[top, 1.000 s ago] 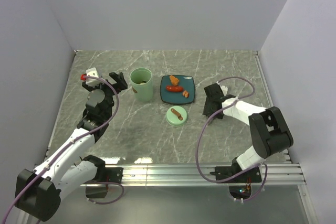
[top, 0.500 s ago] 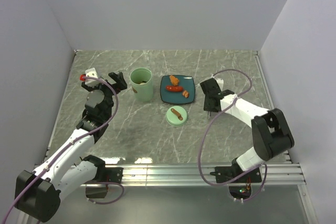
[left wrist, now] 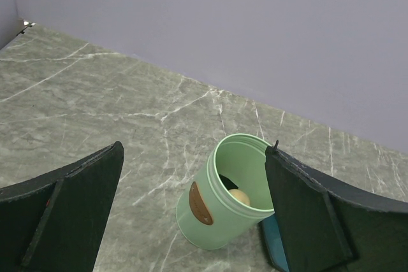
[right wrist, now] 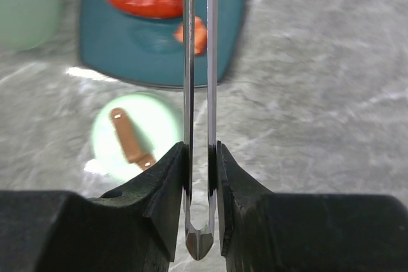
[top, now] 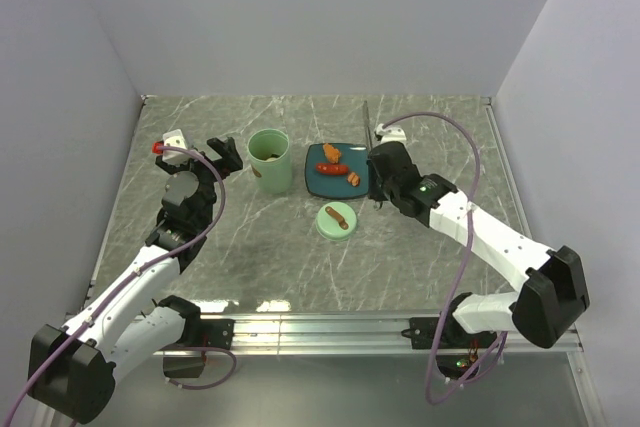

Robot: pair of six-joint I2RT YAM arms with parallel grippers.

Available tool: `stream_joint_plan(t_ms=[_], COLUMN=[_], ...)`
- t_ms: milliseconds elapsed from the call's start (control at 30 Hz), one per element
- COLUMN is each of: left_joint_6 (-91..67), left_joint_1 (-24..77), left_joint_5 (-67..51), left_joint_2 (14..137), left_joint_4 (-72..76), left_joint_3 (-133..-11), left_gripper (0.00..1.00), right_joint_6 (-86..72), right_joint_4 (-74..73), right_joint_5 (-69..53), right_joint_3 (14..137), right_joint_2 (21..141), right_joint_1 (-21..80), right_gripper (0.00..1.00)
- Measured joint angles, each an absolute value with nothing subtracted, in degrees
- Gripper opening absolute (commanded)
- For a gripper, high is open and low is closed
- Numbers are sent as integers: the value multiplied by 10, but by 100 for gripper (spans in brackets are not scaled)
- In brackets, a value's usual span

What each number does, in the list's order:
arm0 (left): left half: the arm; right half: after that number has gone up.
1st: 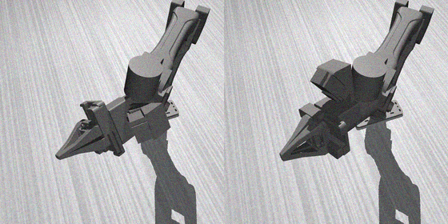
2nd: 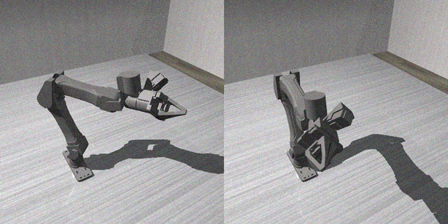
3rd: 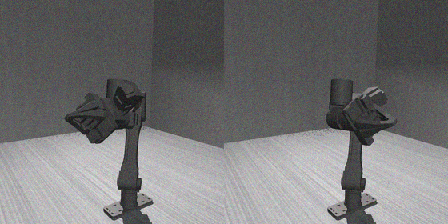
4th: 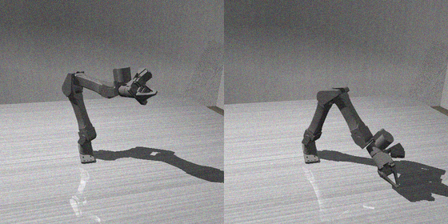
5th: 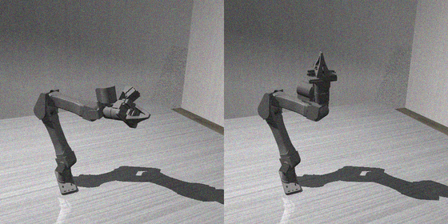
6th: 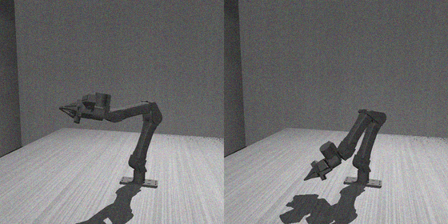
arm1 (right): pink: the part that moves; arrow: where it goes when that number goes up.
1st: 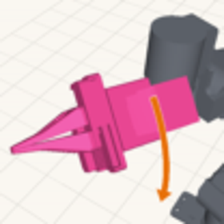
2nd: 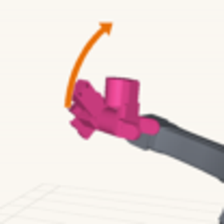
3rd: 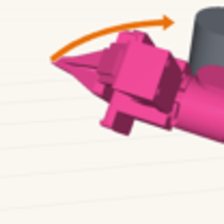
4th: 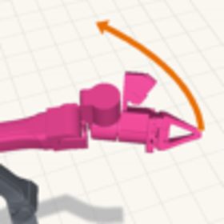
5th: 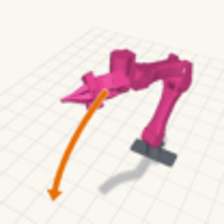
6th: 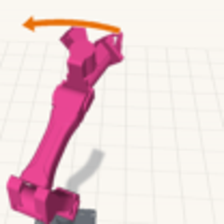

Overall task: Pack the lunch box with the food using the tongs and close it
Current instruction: Pick up the food using the clamp

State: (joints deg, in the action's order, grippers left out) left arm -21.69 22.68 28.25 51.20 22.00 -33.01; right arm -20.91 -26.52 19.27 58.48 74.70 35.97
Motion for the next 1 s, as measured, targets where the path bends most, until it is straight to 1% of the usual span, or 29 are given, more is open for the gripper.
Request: stream_joint_plan(t_ms=[167,500,1000], left_joint_6=[-217,-217,-217], left_joint_1=[227,227,227], left_joint_5=[282,282,282], left_joint_2=[512,512,512], left_joint_4=[220,220,222], left_joint_3=[-330,-330,-330], left_gripper=[99,100,99], right_joint_6=[-189,-176,-171], right_joint_4=[-252,-253,-253], right_joint_5=[152,125,135], right_joint_3=[585,591,599], right_joint_2=[739,763,763], right_joint_1=[362,366,385], right_gripper=[31,38,38])
